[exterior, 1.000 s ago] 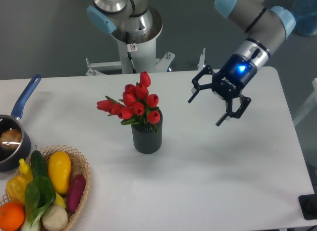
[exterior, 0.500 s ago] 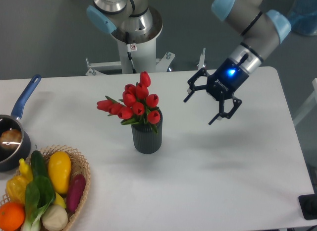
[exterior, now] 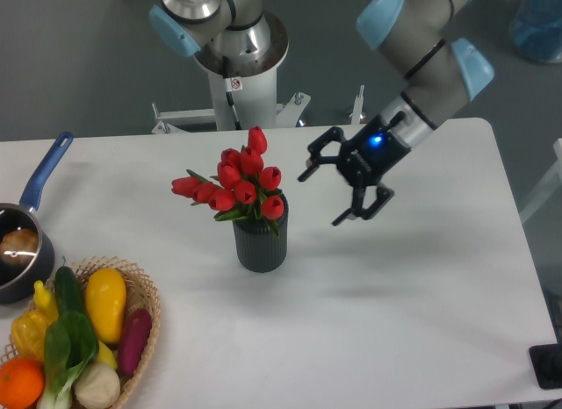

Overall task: Pick up the flowers from the vase
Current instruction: 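Move the open gripper toward the red tulip stems above the black vase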

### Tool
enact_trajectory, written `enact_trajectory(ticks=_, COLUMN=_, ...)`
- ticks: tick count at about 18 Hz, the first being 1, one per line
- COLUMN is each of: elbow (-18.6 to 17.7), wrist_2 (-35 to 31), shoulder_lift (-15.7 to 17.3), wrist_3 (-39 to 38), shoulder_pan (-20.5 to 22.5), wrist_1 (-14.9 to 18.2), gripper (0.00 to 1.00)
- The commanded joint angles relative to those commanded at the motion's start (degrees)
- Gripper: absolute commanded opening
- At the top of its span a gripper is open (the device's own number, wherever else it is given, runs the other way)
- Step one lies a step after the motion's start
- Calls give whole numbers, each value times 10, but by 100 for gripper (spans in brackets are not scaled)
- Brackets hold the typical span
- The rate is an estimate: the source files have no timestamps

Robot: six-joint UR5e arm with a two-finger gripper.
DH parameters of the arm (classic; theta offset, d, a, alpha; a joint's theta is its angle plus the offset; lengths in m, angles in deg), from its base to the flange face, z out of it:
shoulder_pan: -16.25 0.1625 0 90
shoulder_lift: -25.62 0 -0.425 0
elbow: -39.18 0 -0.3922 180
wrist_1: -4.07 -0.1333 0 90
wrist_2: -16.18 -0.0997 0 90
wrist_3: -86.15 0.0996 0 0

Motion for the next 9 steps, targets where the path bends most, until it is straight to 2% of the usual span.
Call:
enact_trajectory(ticks=3, elbow=10, wrist_2=-3, shoulder_lift=4, wrist_3=22, shoulder_pan=1, wrist_1=31, gripper=100)
enact_trajectory(ticks=7, elbow=18, wrist_2=-40, shoulder_lift=4, wrist_3=58, shoulder_pan=4, wrist_1=68, gripper=100)
enact_trajectory(ticks=9, elbow=12, wrist_2=-40, shoulder_lift=4, wrist_3=68, shoulder_pan=1, wrist_1=70, gripper=100)
